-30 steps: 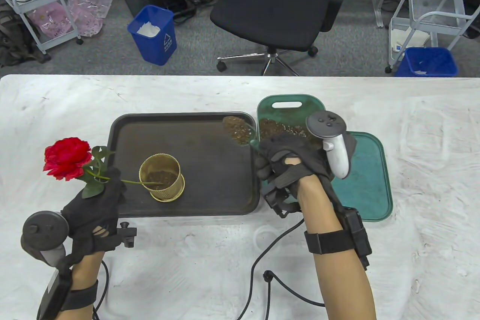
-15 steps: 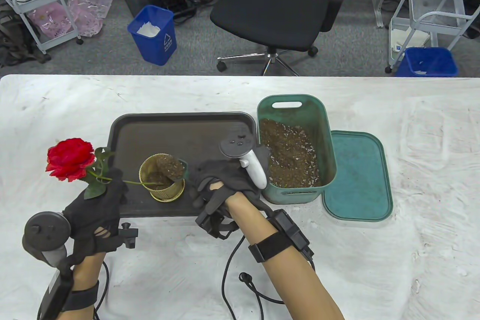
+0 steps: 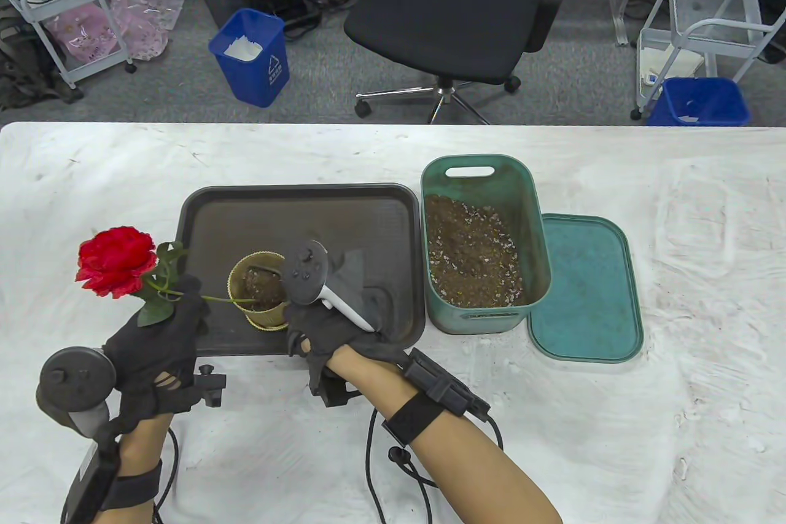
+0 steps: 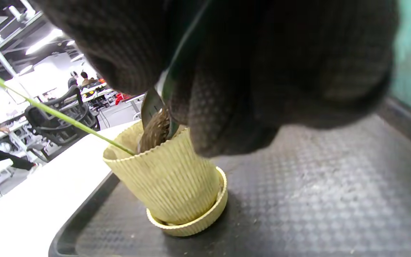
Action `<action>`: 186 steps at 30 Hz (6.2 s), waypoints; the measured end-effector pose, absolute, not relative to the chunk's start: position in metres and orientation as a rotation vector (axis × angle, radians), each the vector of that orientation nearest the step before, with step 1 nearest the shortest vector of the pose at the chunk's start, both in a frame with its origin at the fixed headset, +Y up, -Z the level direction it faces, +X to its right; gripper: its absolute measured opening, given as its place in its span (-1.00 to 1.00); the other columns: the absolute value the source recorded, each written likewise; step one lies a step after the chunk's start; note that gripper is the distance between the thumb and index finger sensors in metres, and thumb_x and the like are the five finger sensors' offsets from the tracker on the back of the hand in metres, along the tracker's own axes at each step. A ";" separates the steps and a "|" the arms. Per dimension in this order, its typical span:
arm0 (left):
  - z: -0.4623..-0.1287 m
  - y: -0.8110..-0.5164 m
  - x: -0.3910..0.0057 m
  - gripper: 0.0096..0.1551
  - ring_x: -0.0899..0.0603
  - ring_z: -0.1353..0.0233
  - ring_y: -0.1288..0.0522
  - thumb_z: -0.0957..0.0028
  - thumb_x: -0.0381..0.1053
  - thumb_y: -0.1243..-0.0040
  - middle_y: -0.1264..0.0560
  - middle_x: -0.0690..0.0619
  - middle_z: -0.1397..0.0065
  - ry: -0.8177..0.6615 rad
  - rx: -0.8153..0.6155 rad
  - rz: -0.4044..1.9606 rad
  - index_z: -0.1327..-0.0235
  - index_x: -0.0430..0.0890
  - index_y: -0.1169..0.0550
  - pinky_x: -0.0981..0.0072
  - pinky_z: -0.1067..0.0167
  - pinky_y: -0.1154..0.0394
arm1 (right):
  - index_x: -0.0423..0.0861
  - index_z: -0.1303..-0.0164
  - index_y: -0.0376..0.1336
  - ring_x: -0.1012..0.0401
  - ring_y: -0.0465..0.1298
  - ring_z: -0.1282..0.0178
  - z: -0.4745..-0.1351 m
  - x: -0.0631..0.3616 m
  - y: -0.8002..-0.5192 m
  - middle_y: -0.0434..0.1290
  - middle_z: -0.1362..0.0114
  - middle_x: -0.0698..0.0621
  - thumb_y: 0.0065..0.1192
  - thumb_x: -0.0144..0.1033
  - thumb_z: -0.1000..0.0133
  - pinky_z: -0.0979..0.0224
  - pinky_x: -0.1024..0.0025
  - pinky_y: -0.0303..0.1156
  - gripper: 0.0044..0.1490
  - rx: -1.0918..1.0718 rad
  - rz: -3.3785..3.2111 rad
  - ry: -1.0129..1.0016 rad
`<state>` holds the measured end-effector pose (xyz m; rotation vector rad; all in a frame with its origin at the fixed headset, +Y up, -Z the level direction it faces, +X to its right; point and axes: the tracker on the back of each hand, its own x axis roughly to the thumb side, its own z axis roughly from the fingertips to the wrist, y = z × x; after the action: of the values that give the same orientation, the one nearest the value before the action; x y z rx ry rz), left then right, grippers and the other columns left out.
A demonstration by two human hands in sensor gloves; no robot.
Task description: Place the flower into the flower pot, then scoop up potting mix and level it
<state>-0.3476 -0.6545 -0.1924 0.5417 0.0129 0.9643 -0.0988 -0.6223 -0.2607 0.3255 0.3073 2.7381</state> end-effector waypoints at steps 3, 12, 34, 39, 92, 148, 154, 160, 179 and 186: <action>-0.192 -0.654 -0.348 -0.55 0.01 0.42 -0.83 0.08 0.16 -0.40 -0.79 0.10 0.14 0.014 0.542 0.965 0.02 -0.03 -0.74 0.25 0.33 -0.75 | -0.26 -0.23 0.31 0.01 0.75 0.34 -0.255 -0.106 -0.619 0.65 -0.01 -0.16 0.41 -0.22 0.08 0.37 0.20 0.73 -0.29 0.388 2.828 0.205; -0.192 -0.654 -0.348 -0.55 0.01 0.42 -0.83 0.08 0.16 -0.40 -0.79 0.10 0.14 0.018 0.543 0.964 0.02 -0.03 -0.74 0.25 0.33 -0.75 | -0.26 -0.23 0.31 0.02 0.75 0.35 -0.252 -0.080 -0.590 0.65 0.00 -0.15 0.39 -0.22 0.08 0.38 0.21 0.73 -0.30 0.367 2.801 0.088; -0.192 -0.654 -0.349 -0.55 0.01 0.42 -0.83 0.08 0.16 -0.40 -0.79 0.10 0.14 0.020 0.549 0.951 0.02 -0.03 -0.74 0.25 0.33 -0.75 | -0.33 -0.19 0.34 0.05 0.76 0.47 -0.355 0.140 -0.590 0.68 0.05 -0.20 0.36 -0.20 0.04 0.51 0.28 0.73 -0.31 -0.624 2.701 0.394; -0.193 -0.654 -0.352 -0.55 0.01 0.42 -0.83 0.08 0.16 -0.40 -0.79 0.10 0.14 0.034 0.551 0.950 0.02 -0.03 -0.74 0.25 0.33 -0.75 | -0.30 -0.22 0.32 0.03 0.74 0.43 -0.381 0.139 -0.624 0.66 0.02 -0.20 0.34 -0.20 0.03 0.46 0.26 0.72 -0.31 -0.676 2.691 0.546; -0.192 -0.654 -0.348 -0.55 0.01 0.42 -0.83 0.08 0.16 -0.40 -0.79 0.10 0.14 0.015 0.548 0.950 0.02 -0.03 -0.74 0.25 0.33 -0.75 | -0.33 -0.21 0.30 0.07 0.75 0.43 -0.308 0.152 -0.590 0.65 0.04 -0.18 0.20 -0.23 0.03 0.49 0.31 0.73 -0.33 -0.368 1.899 0.544; -0.192 -0.652 -0.349 -0.55 0.01 0.42 -0.83 0.08 0.16 -0.40 -0.79 0.10 0.14 0.019 0.552 0.942 0.02 -0.03 -0.74 0.25 0.33 -0.75 | -0.26 -0.20 0.35 0.02 0.74 0.42 -0.293 0.086 -0.527 0.67 0.04 -0.18 0.39 -0.21 0.07 0.45 0.23 0.71 -0.33 -0.387 2.878 -0.112; -0.193 -0.652 -0.350 -0.55 0.01 0.42 -0.83 0.08 0.16 -0.40 -0.79 0.10 0.14 0.024 0.554 0.941 0.03 -0.03 -0.74 0.25 0.33 -0.75 | -0.28 -0.19 0.37 0.05 0.74 0.46 -0.322 0.125 -0.565 0.68 0.07 -0.19 0.37 -0.20 0.04 0.49 0.28 0.71 -0.34 -0.679 2.974 0.435; -0.193 -0.652 -0.350 -0.55 0.01 0.42 -0.83 0.08 0.16 -0.40 -0.79 0.10 0.14 0.023 0.552 0.944 0.02 -0.03 -0.74 0.25 0.33 -0.75 | -0.29 -0.18 0.38 0.06 0.73 0.49 -0.345 0.130 -0.608 0.68 0.09 -0.20 0.35 -0.20 0.03 0.51 0.29 0.69 -0.36 -0.788 3.001 0.785; -0.193 -0.653 -0.350 -0.55 0.01 0.42 -0.83 0.08 0.16 -0.40 -0.79 0.10 0.14 0.032 0.554 0.948 0.02 -0.03 -0.74 0.25 0.33 -0.75 | -0.33 -0.16 0.37 0.09 0.72 0.54 -0.347 0.145 -0.628 0.68 0.13 -0.20 0.28 -0.22 0.03 0.56 0.32 0.68 -0.35 -0.541 2.594 0.920; -0.193 -0.653 -0.349 -0.55 0.01 0.42 -0.83 0.08 0.16 -0.40 -0.79 0.10 0.14 0.027 0.551 0.949 0.03 -0.03 -0.74 0.25 0.33 -0.75 | -0.33 -0.16 0.37 0.10 0.72 0.53 -0.348 0.147 -0.632 0.67 0.13 -0.20 0.27 -0.21 0.02 0.56 0.34 0.68 -0.35 -0.460 2.378 0.893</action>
<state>-0.3494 -0.6528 -0.1930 0.5514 0.0267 0.9488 0.1468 -0.6325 -0.3478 -0.4600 0.8930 2.3783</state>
